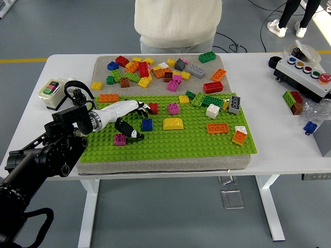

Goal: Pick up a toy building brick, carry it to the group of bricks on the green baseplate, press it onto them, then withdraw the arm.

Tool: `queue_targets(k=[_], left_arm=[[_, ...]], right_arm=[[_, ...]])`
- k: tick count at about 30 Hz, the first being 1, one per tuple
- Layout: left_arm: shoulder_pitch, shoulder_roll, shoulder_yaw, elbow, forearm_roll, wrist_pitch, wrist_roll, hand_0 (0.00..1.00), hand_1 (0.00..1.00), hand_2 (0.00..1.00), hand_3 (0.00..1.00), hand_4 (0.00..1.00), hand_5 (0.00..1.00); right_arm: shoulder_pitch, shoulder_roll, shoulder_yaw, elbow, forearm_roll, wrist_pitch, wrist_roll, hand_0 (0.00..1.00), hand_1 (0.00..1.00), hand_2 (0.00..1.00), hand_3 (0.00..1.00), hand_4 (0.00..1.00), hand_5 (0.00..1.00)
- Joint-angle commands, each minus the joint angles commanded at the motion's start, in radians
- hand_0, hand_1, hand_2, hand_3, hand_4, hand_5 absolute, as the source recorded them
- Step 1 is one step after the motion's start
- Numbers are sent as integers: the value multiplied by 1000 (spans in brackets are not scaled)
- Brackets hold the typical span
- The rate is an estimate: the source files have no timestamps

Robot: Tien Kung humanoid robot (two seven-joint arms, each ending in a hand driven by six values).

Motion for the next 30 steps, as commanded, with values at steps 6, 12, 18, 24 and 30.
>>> queue_targets(k=[6,12,18,24,30], left_arm=[[0,-3,0,-2,0,13,7,784,712,631,643,775,90],[1,-7,-1,-1,0,25,16,753,691,596,588,730,59],[3,-12,-6,0,0,22,25,750,675,590,580,718,52],[1,-16,-7,1,0,23,32,740,649,580,566,682,32],[3,-13,-11,-4,0,27,35,735,638,579,566,681,29]], right_arm=[[2,0,0,0,-1,0,0,728,655,703,569,908,499],[2,1,3,0,0,2,1,730,656,703,569,908,498],[1,0,6,0,-1,4,1,726,656,703,569,908,499],[1,0,8,0,0,5,0,733,655,703,569,908,499],[1,0,11,0,0,4,-1,728,655,703,569,908,500]])
